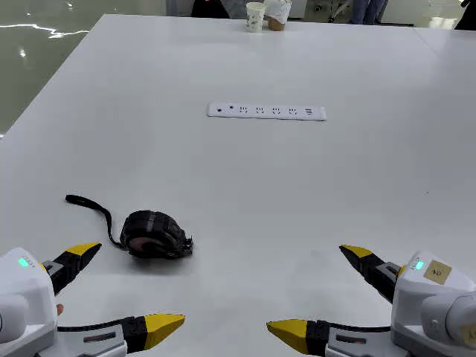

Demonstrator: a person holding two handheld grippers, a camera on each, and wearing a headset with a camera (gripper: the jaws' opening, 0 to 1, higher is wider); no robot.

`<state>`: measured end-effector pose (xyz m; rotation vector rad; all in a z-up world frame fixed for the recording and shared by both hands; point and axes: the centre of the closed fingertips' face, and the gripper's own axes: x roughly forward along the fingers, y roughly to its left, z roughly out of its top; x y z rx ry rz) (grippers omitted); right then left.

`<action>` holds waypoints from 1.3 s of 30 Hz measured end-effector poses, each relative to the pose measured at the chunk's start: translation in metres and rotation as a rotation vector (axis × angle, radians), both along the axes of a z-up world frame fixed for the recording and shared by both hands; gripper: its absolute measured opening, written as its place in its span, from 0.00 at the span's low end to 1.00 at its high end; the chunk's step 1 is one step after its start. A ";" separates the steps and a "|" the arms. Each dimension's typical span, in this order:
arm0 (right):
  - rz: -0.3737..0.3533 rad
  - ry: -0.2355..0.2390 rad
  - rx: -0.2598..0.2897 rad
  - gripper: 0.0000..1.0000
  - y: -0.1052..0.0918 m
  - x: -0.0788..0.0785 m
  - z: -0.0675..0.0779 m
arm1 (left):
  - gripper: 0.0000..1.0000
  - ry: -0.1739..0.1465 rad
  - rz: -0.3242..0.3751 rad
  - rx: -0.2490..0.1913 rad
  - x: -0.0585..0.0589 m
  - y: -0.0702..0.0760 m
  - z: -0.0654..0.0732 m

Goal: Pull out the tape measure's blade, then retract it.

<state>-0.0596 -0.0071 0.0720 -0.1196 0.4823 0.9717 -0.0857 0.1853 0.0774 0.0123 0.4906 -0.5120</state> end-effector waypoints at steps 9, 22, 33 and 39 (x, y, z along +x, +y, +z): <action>0.000 0.000 -0.002 0.99 -0.001 -0.001 0.000 | 0.99 -0.001 -0.001 0.009 0.000 0.001 -0.001; -0.006 0.000 -0.006 0.99 -0.004 0.001 -0.001 | 0.99 -0.004 -0.007 0.020 0.000 0.001 0.000; 0.000 -0.015 -0.002 0.99 -0.004 0.003 0.000 | 0.99 0.000 -0.017 0.034 0.001 0.001 -0.001; 0.017 -0.019 -0.002 0.99 -0.003 0.006 0.000 | 0.99 -0.002 -0.028 0.043 0.003 0.001 -0.001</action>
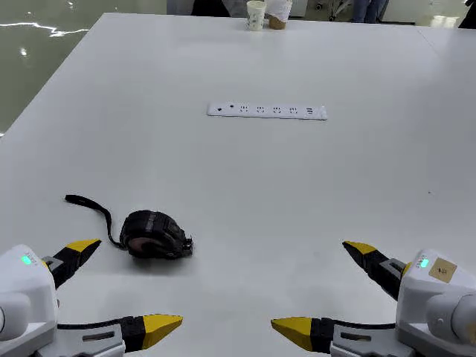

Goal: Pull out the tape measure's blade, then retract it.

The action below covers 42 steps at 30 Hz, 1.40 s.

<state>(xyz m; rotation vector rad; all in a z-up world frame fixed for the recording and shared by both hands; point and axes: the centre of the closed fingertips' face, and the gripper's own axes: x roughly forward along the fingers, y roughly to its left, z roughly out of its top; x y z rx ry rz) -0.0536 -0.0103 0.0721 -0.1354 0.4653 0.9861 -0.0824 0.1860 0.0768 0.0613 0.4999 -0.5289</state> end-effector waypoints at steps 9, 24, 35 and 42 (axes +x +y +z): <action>0.037 -0.002 -0.007 0.96 0.003 0.006 -0.001 | 0.99 0.004 -0.036 0.028 0.008 0.003 -0.001; 0.133 -0.005 -0.046 0.90 0.015 0.018 -0.009 | 0.99 0.023 -0.115 0.080 0.025 0.009 -0.007; 0.223 -0.033 -0.081 0.84 0.031 0.030 -0.016 | 0.96 0.042 -0.192 0.131 0.038 0.015 -0.014; 0.297 -0.049 -0.101 0.80 0.043 0.035 -0.021 | 0.89 0.058 -0.251 0.163 0.045 0.018 -0.017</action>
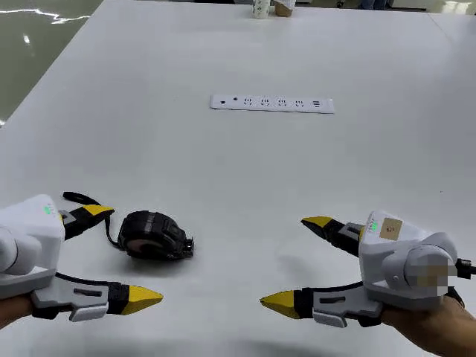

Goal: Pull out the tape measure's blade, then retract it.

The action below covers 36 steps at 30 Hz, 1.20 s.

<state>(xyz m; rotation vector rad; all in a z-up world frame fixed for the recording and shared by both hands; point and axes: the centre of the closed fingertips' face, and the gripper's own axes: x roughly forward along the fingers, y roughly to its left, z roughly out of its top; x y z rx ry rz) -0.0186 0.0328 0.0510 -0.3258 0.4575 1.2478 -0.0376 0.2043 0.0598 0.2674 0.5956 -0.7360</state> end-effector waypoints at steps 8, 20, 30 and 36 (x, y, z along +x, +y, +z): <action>0.088 -0.027 -0.022 0.74 0.015 0.004 -0.005 | 0.78 0.020 -0.062 0.035 0.006 0.008 -0.002; 0.231 -0.063 -0.053 0.61 0.037 0.007 -0.013 | 0.60 0.044 -0.153 0.103 0.017 0.016 -0.006; 0.340 -0.080 -0.073 0.46 0.057 0.010 -0.020 | 0.49 0.068 -0.235 0.177 0.022 0.022 -0.013; 0.392 -0.088 -0.082 0.40 0.071 0.013 -0.025 | 0.43 0.099 -0.289 0.209 0.022 0.022 -0.017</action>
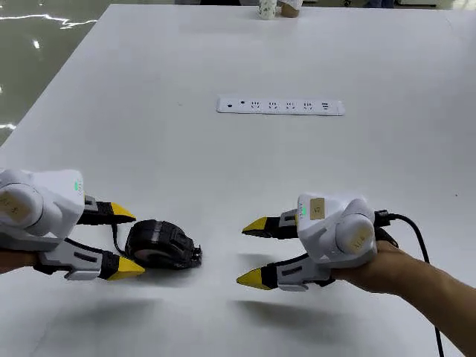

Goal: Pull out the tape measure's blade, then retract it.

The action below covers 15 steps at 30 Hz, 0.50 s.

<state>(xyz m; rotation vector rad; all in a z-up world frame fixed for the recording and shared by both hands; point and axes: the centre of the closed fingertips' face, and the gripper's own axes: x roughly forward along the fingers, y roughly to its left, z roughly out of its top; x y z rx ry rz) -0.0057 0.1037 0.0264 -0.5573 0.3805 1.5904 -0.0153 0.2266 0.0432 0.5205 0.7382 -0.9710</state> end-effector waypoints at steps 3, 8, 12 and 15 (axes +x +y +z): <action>0.014 0.001 -0.004 0.39 0.006 0.002 -0.002 | 0.41 0.003 -0.022 0.013 0.002 0.000 -0.001; 0.040 0.001 -0.013 0.35 0.016 0.003 -0.006 | 0.36 0.018 -0.063 0.041 0.004 -0.001 -0.003; 0.063 -0.001 -0.023 0.32 0.024 0.004 -0.010 | 0.32 0.031 -0.101 0.071 0.005 0.000 -0.006; 0.070 0.006 -0.025 0.30 0.030 0.004 -0.012 | 0.31 0.037 -0.118 0.080 0.006 0.000 -0.007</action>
